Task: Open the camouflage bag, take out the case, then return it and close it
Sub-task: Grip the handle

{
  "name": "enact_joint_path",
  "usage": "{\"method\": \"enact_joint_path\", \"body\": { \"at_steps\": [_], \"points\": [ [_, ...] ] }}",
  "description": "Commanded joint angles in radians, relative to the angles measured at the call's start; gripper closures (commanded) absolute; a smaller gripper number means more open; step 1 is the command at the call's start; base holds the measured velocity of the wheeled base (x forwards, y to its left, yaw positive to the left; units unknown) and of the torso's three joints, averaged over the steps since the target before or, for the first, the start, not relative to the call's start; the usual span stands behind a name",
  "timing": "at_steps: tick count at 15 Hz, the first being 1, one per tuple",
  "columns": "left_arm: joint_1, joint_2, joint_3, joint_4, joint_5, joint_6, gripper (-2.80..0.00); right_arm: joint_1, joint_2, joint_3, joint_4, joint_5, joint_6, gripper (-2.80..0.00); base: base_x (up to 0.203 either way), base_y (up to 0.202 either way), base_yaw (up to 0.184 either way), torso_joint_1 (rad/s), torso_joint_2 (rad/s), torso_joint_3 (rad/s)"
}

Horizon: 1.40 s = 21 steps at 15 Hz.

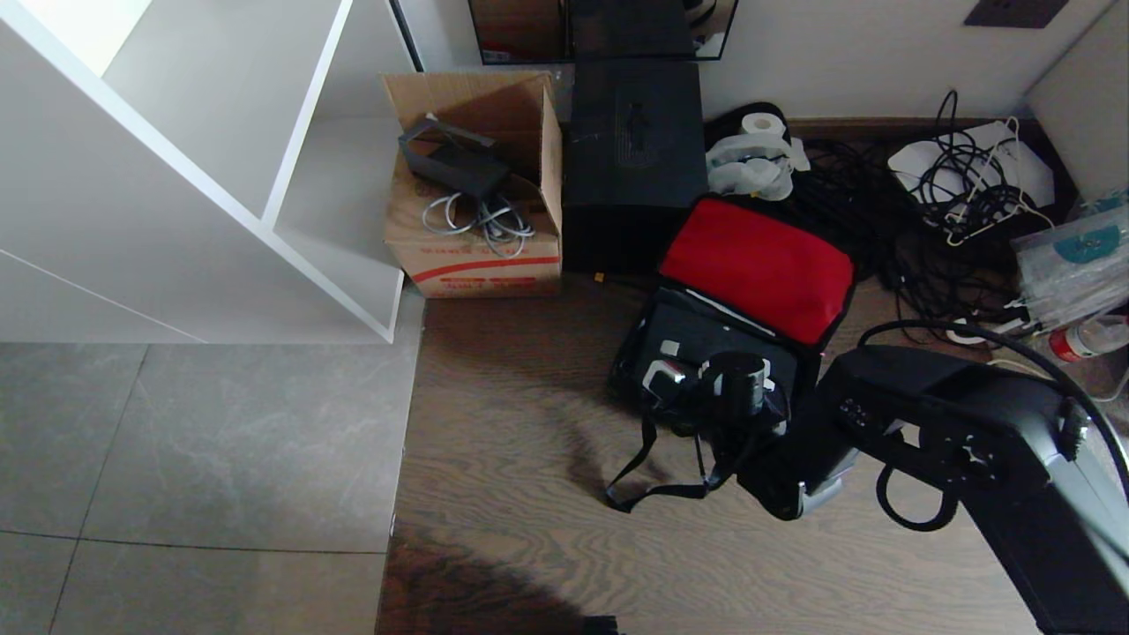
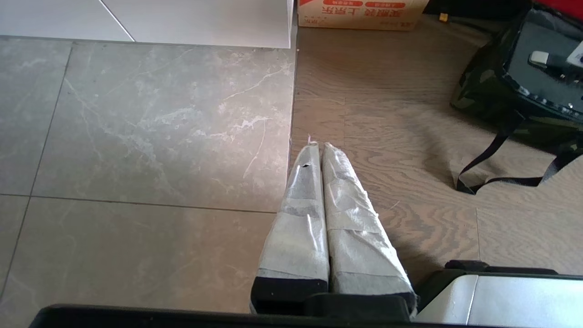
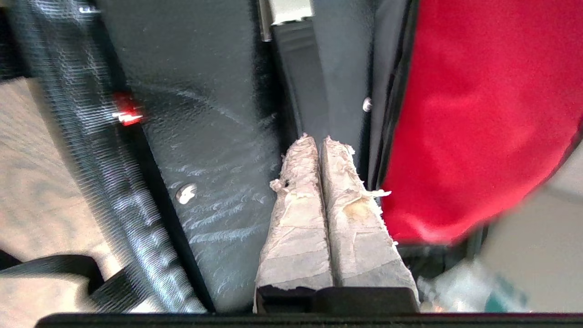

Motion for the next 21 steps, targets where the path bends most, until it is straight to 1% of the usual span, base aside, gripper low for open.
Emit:
{"method": "enact_joint_path", "body": {
  "at_steps": [1,4,5,6,8,9,13,14,17,18,21],
  "points": [
    [0.0,0.0,0.0,0.0,0.0,0.0,0.0,0.035,-0.022,0.044,0.002,-0.025,0.022,0.0,0.0,0.0,0.0,0.0,0.0,0.0],
    [0.0,0.0,0.0,0.0,0.0,0.0,0.0,0.054,-0.046,0.141,-0.005,-0.036,0.055,0.0,0.0,0.0,0.0,0.0,0.0,0.0],
    [0.0,0.0,-0.001,0.0,0.0,0.0,0.0,0.052,-0.052,0.144,0.0,-0.038,0.053,0.0,0.0,0.0,0.0,0.0,0.0,0.0],
    [0.0,0.0,0.0,0.0,0.0,0.0,0.0,0.048,-0.059,0.143,0.003,-0.058,0.052,0.0,0.0,0.0,0.0,0.0,0.0,0.0],
    [0.0,0.0,0.0,0.0,0.0,0.0,0.0,0.045,-0.062,0.142,0.005,-0.137,0.051,0.0,0.0,0.0,0.0,0.0,0.0,0.0],
    [0.0,0.0,0.0,0.0,0.0,0.0,0.0,0.044,-0.058,0.137,0.007,-0.156,0.055,0.0,0.0,0.0,0.0,0.0,0.0,0.0],
    [0.0,0.0,0.0,0.0,0.0,0.0,0.0,0.016,-0.043,0.094,0.007,-0.167,0.052,0.0,0.0,0.0,0.0,0.0,0.0,0.0],
    [0.0,0.0,0.0,0.0,0.0,0.0,0.0,-0.003,-0.038,0.098,0.02,-0.167,0.042,-2.8,0.0,0.0,0.0,0.0,0.0,0.0],
    [0.0,0.0,0.0,0.0,0.0,0.0,0.0,-0.013,-0.004,0.057,0.042,-0.198,0.053,-2.8,0.0,0.0,0.0,0.0,0.0,0.0],
    [0.0,0.0,0.0,0.0,0.0,0.0,0.0,-0.021,0.007,0.049,0.042,-0.198,0.056,-2.8,0.0,0.0,0.0,0.0,0.0,0.0],
    [0.0,0.0,-0.001,0.0,0.0,0.0,0.0,-0.038,0.05,-0.034,0.037,-0.199,0.061,-2.8,0.0,0.0,0.0,0.0,0.0,0.0]
  ]
}}
